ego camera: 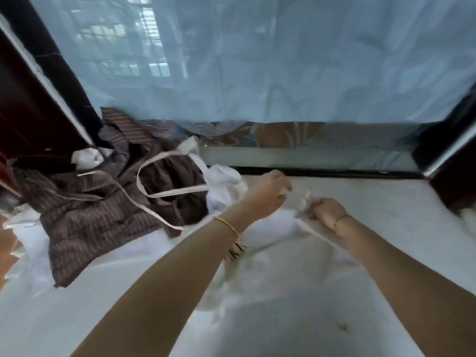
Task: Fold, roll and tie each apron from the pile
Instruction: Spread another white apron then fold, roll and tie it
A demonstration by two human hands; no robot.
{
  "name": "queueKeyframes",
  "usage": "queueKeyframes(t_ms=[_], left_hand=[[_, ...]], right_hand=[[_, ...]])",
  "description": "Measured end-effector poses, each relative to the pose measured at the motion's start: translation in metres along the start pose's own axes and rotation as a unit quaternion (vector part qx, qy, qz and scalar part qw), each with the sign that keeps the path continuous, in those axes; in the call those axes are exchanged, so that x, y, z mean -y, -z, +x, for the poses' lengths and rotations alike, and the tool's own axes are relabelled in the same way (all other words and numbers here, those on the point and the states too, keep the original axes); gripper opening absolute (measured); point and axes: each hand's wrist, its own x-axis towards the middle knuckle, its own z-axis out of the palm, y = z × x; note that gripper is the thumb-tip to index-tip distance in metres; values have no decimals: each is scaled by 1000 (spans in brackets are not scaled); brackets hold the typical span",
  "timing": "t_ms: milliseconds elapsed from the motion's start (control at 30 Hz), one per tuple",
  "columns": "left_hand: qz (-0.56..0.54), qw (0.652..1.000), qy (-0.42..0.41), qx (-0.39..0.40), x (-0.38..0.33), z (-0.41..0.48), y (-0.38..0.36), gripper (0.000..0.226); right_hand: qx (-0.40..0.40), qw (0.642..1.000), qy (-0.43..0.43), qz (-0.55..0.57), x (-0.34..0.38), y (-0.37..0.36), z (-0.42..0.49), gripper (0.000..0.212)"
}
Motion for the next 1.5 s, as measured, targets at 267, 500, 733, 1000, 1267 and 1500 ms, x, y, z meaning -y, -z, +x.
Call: queueKeyframes(t_ms=[267,500,733,1000,1267,1500], left_hand=[[131,935,193,268,30,-48,-118,86],[22,962,243,126,4,-29,-123,11],[-426,838,341,5,-15,-1,-36,24],[-270,933,221,-91,-27,13,42,19],[-64,994,38,-83,-65,26,87,15],[-82,980,171,-56,-63,13,73,64]], right_hand=[[-168,947,-27,-274,-109,44,-9,30],[73,986,96,-119,-116,-4,-18,52],[151,982,109,38,-80,-20,-23,87],[-92,987,129,4,-31,0,-20,32],[-112,917,379,-54,73,83,-44,53],[-225,925,305,7,105,118,-43,27]])
